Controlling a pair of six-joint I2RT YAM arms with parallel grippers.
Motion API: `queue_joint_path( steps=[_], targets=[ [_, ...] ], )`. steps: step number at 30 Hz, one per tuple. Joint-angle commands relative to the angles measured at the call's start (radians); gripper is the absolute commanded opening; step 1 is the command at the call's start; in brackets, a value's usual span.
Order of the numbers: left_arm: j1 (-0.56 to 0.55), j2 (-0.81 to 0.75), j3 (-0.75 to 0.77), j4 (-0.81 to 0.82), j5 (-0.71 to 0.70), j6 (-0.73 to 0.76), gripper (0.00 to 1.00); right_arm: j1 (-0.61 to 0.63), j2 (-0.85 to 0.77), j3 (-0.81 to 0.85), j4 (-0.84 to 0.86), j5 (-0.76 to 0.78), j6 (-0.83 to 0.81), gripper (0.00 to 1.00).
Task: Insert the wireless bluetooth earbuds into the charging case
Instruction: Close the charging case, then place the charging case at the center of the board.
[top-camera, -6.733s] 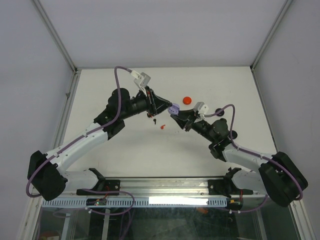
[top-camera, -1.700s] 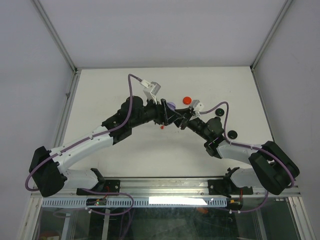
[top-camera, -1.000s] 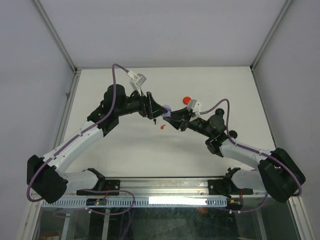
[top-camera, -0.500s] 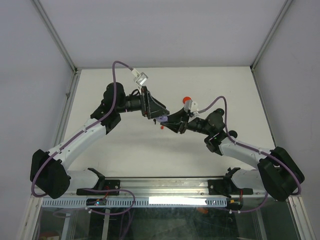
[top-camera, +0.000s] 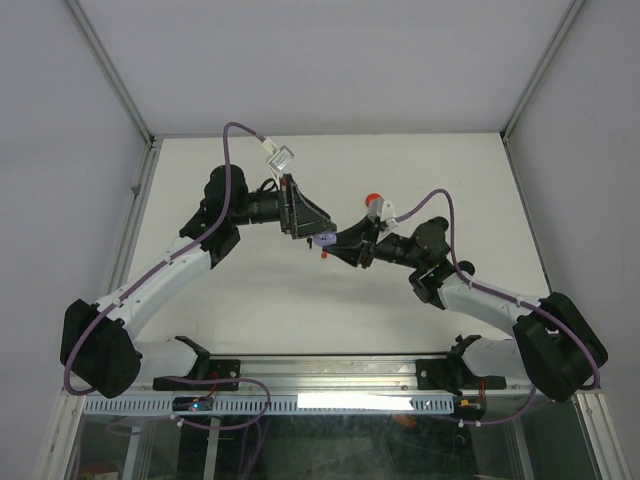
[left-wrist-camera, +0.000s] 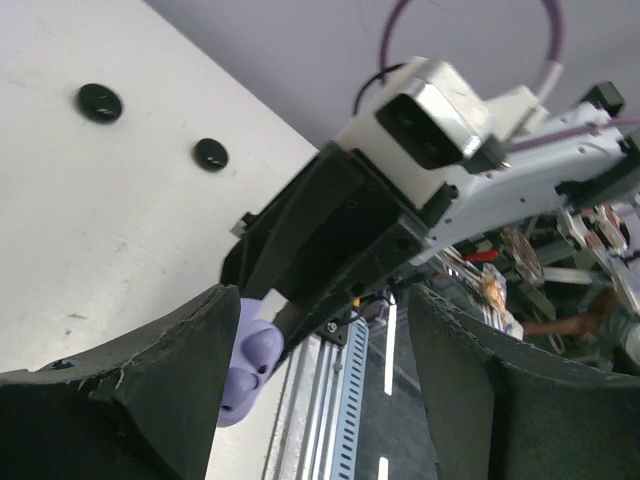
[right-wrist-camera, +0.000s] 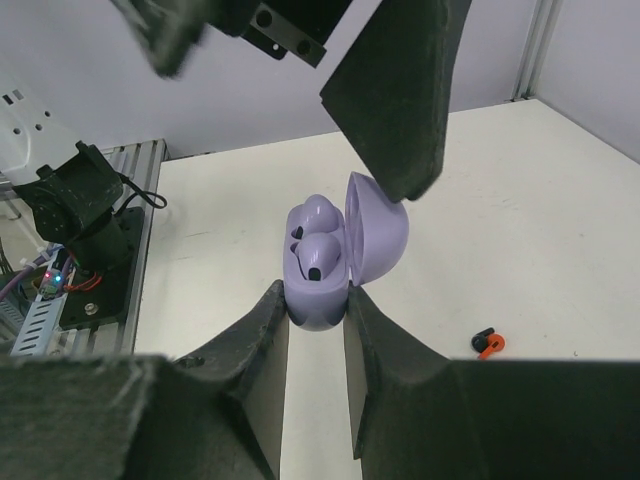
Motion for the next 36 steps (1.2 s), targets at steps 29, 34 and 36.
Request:
queue_joint_path(
  steps=[29, 34, 36],
  targets=[
    [0.034, -0.024, 0.003, 0.021, 0.095, 0.028, 0.64, -0.025, 0.016, 0.031, -0.008, -0.046, 0.062, 0.00],
    [0.057, -0.045, 0.071, -0.302, -0.207, 0.204, 0.71, -0.058, -0.020, 0.062, -0.268, 0.081, 0.050, 0.00],
    [0.072, -0.045, 0.091, -0.394, -0.335, 0.243, 0.74, -0.080, -0.036, 0.075, -0.391, 0.126, 0.062, 0.00]
  ],
)
